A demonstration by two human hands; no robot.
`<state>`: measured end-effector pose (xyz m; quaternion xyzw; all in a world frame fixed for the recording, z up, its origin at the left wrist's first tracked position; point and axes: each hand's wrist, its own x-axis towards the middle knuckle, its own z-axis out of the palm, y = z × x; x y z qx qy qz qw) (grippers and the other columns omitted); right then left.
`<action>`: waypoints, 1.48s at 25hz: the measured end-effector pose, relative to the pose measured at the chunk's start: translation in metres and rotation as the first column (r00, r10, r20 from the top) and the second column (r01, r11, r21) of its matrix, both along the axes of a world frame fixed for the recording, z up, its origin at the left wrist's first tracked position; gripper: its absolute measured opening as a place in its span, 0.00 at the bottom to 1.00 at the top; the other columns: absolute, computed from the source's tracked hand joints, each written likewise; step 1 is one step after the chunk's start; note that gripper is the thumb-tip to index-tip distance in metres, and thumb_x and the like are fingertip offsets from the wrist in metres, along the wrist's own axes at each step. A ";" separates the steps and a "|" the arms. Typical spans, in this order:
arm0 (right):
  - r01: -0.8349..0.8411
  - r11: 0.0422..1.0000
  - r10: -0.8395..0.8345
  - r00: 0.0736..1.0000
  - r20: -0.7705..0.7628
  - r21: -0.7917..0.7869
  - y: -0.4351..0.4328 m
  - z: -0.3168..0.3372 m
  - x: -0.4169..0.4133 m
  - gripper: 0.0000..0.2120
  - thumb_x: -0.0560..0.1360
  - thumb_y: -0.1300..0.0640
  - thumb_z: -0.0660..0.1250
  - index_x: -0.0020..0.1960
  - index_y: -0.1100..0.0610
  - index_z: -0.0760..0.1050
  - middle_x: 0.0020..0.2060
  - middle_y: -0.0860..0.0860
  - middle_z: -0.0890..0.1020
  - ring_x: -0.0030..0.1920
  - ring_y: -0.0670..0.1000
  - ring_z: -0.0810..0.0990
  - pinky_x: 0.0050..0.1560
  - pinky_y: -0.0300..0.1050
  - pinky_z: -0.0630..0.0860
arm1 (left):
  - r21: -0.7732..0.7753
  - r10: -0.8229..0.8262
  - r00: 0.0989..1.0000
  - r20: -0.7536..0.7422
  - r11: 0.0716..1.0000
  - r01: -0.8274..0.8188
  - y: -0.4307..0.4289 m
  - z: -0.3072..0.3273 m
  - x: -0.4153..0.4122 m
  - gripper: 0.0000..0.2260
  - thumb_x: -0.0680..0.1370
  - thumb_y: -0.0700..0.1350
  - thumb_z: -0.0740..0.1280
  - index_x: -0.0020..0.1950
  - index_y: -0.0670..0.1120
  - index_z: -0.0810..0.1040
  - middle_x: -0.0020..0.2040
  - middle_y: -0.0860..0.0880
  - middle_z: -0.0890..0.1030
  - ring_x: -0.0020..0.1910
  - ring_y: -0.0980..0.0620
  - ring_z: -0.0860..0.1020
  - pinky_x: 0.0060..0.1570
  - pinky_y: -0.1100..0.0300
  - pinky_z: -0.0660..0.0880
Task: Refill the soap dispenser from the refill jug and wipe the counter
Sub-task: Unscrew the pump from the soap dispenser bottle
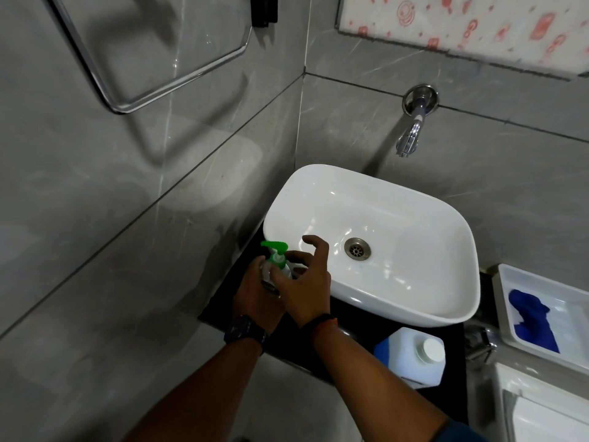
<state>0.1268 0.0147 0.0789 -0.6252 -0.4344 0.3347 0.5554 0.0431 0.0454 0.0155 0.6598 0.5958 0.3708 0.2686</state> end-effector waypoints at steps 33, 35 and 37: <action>0.155 0.988 -0.154 0.987 0.036 -0.011 0.011 -0.006 -0.011 0.14 0.65 0.53 0.78 0.46 0.47 0.76 0.45 0.47 0.80 0.45 0.45 0.78 0.45 0.40 0.75 | 0.041 -0.028 0.993 -0.114 0.999 0.033 0.018 -0.008 -0.002 0.16 0.72 0.54 0.67 0.57 0.49 0.71 0.48 0.59 0.73 0.44 0.61 0.73 0.42 0.70 0.66; 0.137 0.990 -0.137 0.990 0.014 -0.019 0.012 -0.007 -0.011 0.13 0.66 0.54 0.77 0.49 0.49 0.78 0.45 0.48 0.82 0.47 0.50 0.80 0.47 0.46 0.77 | 0.005 -0.094 0.992 -0.082 0.995 0.095 0.019 -0.007 -0.002 0.17 0.74 0.53 0.64 0.58 0.47 0.71 0.52 0.56 0.75 0.48 0.58 0.75 0.47 0.66 0.71; 0.125 0.992 -0.125 0.992 0.012 -0.023 0.012 -0.008 -0.011 0.15 0.66 0.53 0.77 0.50 0.49 0.78 0.46 0.48 0.83 0.48 0.51 0.80 0.48 0.48 0.78 | -0.030 -0.124 0.992 0.015 0.992 0.124 0.019 -0.003 -0.002 0.18 0.73 0.54 0.62 0.58 0.45 0.71 0.53 0.52 0.77 0.50 0.54 0.77 0.49 0.58 0.75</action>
